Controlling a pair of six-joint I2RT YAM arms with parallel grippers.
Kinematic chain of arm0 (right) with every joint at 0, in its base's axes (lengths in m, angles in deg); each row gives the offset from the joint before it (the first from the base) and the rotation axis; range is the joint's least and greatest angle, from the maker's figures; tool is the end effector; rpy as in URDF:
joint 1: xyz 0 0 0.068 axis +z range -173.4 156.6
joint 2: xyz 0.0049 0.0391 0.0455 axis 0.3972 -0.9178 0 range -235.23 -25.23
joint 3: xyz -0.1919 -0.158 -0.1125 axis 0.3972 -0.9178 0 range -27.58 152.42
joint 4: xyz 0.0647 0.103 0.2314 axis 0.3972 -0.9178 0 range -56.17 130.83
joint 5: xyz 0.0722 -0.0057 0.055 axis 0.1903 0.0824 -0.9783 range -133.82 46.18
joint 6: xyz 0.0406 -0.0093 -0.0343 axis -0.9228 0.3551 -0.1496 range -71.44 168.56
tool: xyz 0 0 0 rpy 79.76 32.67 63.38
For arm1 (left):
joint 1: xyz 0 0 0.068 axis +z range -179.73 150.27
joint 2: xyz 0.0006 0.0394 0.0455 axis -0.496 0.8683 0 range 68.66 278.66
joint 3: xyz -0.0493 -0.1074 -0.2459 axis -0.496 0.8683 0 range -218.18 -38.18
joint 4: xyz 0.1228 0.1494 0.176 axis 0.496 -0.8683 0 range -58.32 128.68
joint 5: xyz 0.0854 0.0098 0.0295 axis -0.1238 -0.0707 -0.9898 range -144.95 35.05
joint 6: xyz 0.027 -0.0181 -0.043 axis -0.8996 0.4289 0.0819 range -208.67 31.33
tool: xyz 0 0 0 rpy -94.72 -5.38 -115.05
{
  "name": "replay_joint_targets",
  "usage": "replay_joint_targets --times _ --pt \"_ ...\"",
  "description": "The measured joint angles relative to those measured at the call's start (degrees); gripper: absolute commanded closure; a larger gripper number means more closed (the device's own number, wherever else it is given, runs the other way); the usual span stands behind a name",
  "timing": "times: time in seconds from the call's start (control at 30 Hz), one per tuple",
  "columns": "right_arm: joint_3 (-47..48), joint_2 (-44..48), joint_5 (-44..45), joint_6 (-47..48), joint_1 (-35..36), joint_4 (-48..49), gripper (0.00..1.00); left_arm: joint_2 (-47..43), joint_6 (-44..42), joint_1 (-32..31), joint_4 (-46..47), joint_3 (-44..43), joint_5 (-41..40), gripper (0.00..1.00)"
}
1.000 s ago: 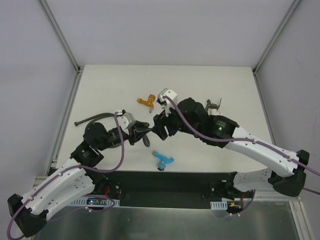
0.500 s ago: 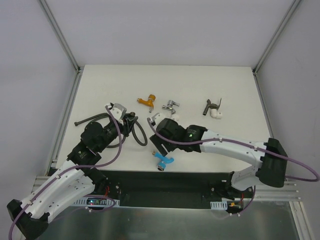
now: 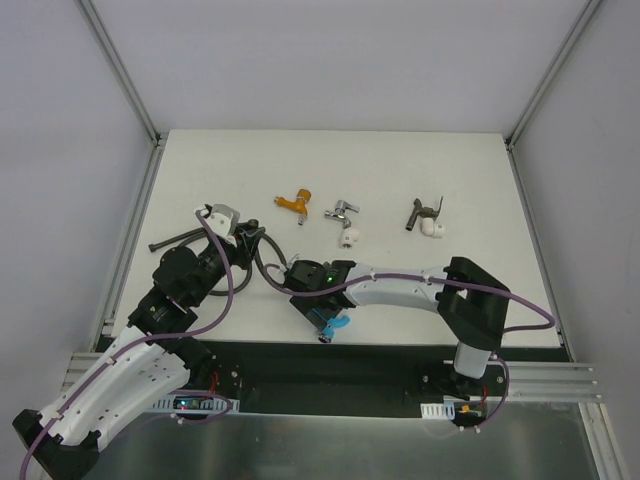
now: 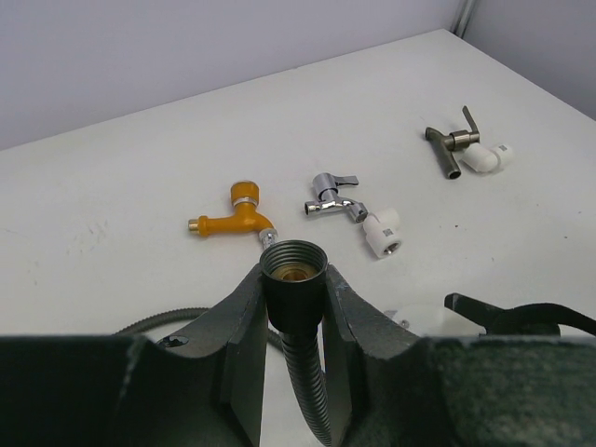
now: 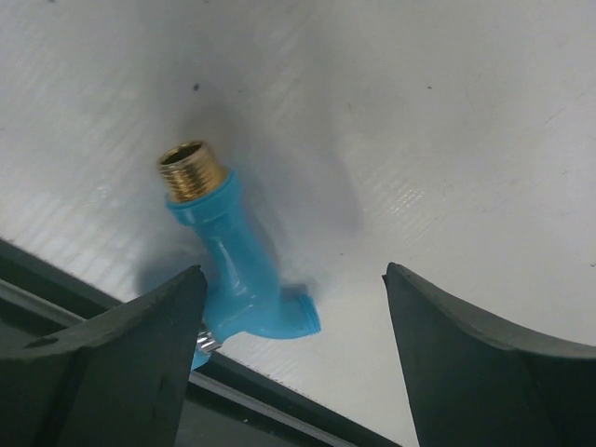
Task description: Install the water faucets
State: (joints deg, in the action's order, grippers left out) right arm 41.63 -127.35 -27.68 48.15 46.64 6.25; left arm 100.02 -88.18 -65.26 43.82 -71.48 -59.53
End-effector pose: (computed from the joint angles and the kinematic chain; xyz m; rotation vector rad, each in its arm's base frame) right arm 0.1305 0.3305 0.1889 -1.4580 2.2280 -0.0029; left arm 0.1206 -0.0825 0.3326 0.3769 1.4143 -0.4560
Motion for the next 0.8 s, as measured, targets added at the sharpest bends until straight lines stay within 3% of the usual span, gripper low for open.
replay_joint_targets --times 0.17,0.6,0.67,0.8 --pt "-1.36 -0.7 2.38 0.26 -4.81 -0.2 0.22 0.0 -0.02 0.0 -0.13 0.0 0.02 1.0" --pt "-2.99 4.24 10.38 1.92 -30.36 0.76 0.23 -0.02 -0.02 0.0 -0.37 0.0 1.09 1.0" --pt "-1.73 6.67 8.48 1.79 -30.91 2.12 0.26 -0.02 -0.02 0.0 -0.37 0.0 1.25 1.0" --pt "3.8 7.76 2.14 -0.98 -30.86 7.34 0.44 -0.02 -0.02 0.0 -0.37 -0.02 1.95 1.0"
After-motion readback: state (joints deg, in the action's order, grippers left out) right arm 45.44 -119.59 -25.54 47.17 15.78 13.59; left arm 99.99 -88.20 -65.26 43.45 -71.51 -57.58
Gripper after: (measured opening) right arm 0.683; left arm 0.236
